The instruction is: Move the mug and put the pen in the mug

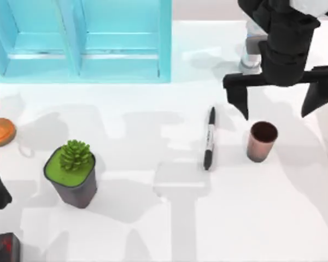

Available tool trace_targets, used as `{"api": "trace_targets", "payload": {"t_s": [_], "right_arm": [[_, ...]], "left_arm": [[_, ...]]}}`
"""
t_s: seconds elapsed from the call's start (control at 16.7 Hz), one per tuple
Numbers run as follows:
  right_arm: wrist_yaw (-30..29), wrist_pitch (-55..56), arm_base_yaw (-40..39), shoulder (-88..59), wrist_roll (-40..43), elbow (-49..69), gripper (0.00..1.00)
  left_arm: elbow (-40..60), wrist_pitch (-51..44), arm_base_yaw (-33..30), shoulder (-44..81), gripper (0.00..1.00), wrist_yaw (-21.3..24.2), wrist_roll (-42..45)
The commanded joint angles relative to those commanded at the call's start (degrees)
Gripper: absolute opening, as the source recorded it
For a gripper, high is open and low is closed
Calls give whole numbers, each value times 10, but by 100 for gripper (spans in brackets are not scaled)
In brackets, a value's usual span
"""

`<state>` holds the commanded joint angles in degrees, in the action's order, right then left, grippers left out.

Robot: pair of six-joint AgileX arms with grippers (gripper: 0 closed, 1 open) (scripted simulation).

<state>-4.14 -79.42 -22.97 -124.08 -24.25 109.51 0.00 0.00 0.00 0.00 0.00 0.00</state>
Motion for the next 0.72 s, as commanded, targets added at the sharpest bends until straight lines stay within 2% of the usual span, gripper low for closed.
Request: {"api": "trace_targets", "payload": {"t_s": [0.36,0.54,0.72], "right_arm": [[1,-202,2,-27,2,244,100],[0,-254,4,-30,3,299,100],[-1,-261,4,-30,3,306,100]], "left_arm": [[0,0,0,0,100,0,0],[0,0,0,0,100,0,0],[0,0,0,0,100,0,0]]}}
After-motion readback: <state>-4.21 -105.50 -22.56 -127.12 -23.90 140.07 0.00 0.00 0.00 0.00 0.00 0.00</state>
